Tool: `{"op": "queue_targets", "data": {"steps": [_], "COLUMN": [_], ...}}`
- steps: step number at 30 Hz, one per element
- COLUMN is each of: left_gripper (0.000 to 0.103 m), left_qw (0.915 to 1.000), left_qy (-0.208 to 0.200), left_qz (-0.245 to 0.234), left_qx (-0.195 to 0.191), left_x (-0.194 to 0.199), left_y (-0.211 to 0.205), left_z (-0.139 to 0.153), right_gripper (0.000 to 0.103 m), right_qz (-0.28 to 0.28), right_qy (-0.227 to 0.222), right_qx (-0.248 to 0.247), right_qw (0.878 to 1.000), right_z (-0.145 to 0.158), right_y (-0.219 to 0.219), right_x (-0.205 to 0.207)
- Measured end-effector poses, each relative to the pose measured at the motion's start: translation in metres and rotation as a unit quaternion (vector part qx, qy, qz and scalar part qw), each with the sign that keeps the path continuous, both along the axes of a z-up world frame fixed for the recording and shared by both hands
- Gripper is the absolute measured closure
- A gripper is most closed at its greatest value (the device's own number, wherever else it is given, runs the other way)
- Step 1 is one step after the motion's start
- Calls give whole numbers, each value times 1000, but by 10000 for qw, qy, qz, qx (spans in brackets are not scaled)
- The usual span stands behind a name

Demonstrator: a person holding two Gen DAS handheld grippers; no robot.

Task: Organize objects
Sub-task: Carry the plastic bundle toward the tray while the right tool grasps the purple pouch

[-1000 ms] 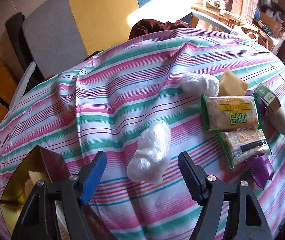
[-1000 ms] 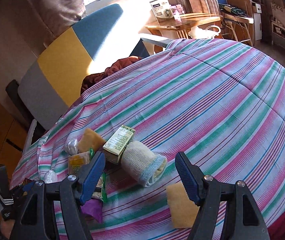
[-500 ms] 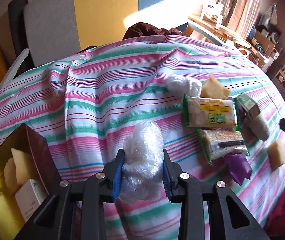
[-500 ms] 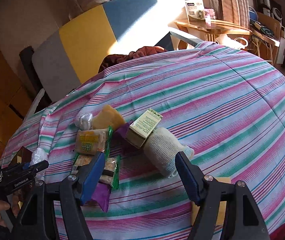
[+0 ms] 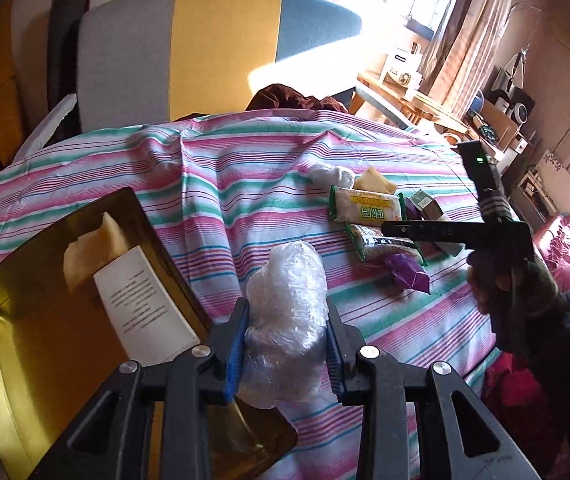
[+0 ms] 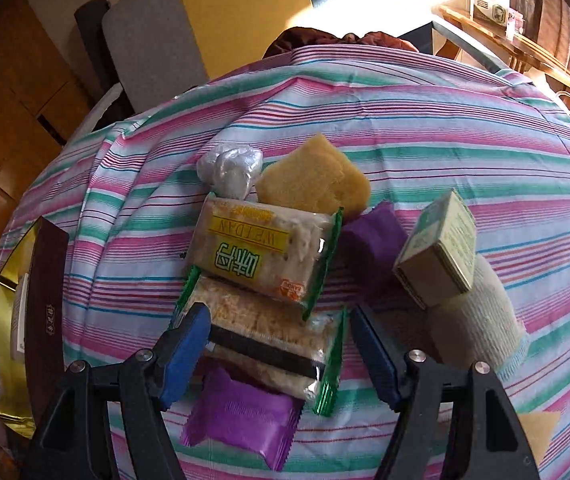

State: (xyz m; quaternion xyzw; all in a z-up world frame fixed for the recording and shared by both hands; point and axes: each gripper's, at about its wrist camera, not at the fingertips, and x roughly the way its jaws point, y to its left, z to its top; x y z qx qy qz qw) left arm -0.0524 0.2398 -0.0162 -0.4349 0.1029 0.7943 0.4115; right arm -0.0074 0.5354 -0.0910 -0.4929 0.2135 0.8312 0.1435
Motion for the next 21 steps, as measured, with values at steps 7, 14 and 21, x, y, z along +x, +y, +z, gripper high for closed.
{"op": "queue_targets", "data": {"steps": [7,14,21], "left_gripper": [68,68,68], "left_qw": [9992,9953,9918], "left_qy": [-93,-324,-351], "left_qz": [393,904,1183], "left_qx": [58,126,339], "left_x": [2,0,4], "left_y": [-58,-105,-136], "left_z": [-2,-14,-11], "right_gripper": [26,26,27], "right_qz": [208,694,606], "right_qy": [-148,-230,108], "right_qx": [-900,-938,108], "right_qw": [9956,9929,9980], "right_z": [-15,-14,29], "right_y": [-17,-63,-85], "right_x": [-18,2,40]}}
